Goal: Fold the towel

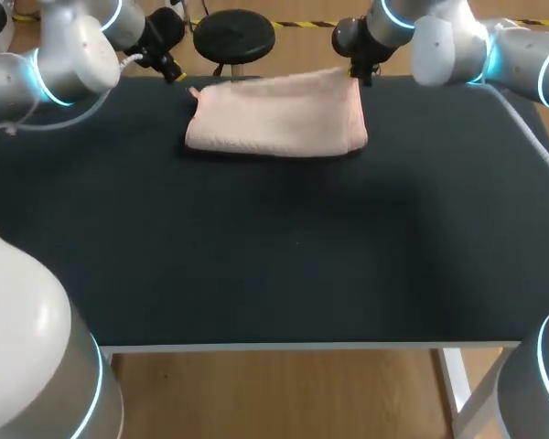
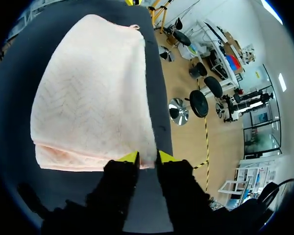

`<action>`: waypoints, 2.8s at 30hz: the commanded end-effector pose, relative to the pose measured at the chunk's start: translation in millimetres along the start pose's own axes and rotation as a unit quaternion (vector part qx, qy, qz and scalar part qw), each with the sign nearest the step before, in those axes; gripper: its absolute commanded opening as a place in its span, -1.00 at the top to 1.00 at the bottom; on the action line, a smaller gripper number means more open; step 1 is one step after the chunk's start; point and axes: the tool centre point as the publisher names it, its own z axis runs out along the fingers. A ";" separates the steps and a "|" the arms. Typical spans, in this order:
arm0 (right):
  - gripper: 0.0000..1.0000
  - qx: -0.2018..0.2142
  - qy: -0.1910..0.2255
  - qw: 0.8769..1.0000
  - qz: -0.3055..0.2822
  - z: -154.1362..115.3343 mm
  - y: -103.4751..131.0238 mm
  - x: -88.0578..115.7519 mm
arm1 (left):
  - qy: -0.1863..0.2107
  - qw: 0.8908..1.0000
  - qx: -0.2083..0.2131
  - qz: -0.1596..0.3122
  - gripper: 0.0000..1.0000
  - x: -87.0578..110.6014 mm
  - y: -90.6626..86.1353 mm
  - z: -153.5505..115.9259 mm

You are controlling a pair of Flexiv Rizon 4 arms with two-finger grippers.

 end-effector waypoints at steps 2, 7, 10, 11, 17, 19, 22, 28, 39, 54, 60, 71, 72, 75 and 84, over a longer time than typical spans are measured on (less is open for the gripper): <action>-1.00 0.015 -0.009 1.000 0.013 -6.2 -2.2 1.1 | 0.006 1.000 -0.001 -0.005 -1.00 -1.5 3.5 -4.2; -1.00 0.026 -0.018 0.999 0.014 -13.1 -10.7 5.9 | 0.003 1.000 0.005 -0.025 -1.00 4.4 9.4 -21.5; -1.00 0.016 -0.023 0.999 0.036 -23.5 -12.7 7.9 | 0.007 0.999 0.023 -0.043 -1.00 6.5 13.0 -35.4; -1.00 0.010 -0.026 0.999 0.040 -26.8 -13.1 8.5 | 0.014 0.998 0.035 -0.047 -1.00 7.5 14.1 -40.3; -1.00 -0.026 -0.026 0.996 0.076 -49.7 -15.5 13.9 | 0.073 0.988 0.131 -0.043 -1.00 13.0 17.6 -72.9; -1.00 -0.028 -0.025 0.996 0.078 -55.0 -16.0 16.2 | 0.098 0.983 0.154 -0.026 -1.00 16.3 19.5 -82.1; -1.00 -0.036 -0.026 0.995 0.086 -63.0 -15.1 19.4 | 0.136 0.974 0.183 0.009 -1.00 22.8 24.1 -96.0; -1.00 -0.058 -0.021 0.992 0.113 -75.7 -10.3 26.0 | 0.210 0.947 0.230 0.085 -1.00 36.6 36.9 -121.6; -1.00 -0.090 0.002 0.984 0.151 -92.4 4.2 41.7 | 0.282 0.896 0.291 0.181 -1.00 50.8 53.4 -148.6; -1.00 -0.113 -0.006 0.991 0.070 -121.3 3.4 51.8 | 0.281 0.890 0.301 0.196 -1.00 57.8 46.0 -153.4; -1.00 -0.113 -0.006 0.991 0.070 -121.3 3.4 51.8 | 0.281 0.890 0.301 0.196 -1.00 57.8 46.0 -153.4; -1.00 -0.113 -0.006 0.991 0.070 -121.3 3.4 51.8 | 0.281 0.890 0.301 0.196 -1.00 57.8 46.0 -153.4; -1.00 -0.113 -0.006 0.991 0.070 -121.3 3.4 51.8 | 0.281 0.890 0.301 0.196 -1.00 57.8 46.0 -153.4; -1.00 -0.178 -0.011 0.968 0.176 -118.9 25.4 59.7 | 0.281 0.890 0.301 0.196 -1.00 57.8 46.0 -153.4; -1.00 -0.257 -0.010 0.855 0.450 -126.5 58.7 62.3 | 0.281 0.890 0.301 0.196 -1.00 57.8 46.0 -153.4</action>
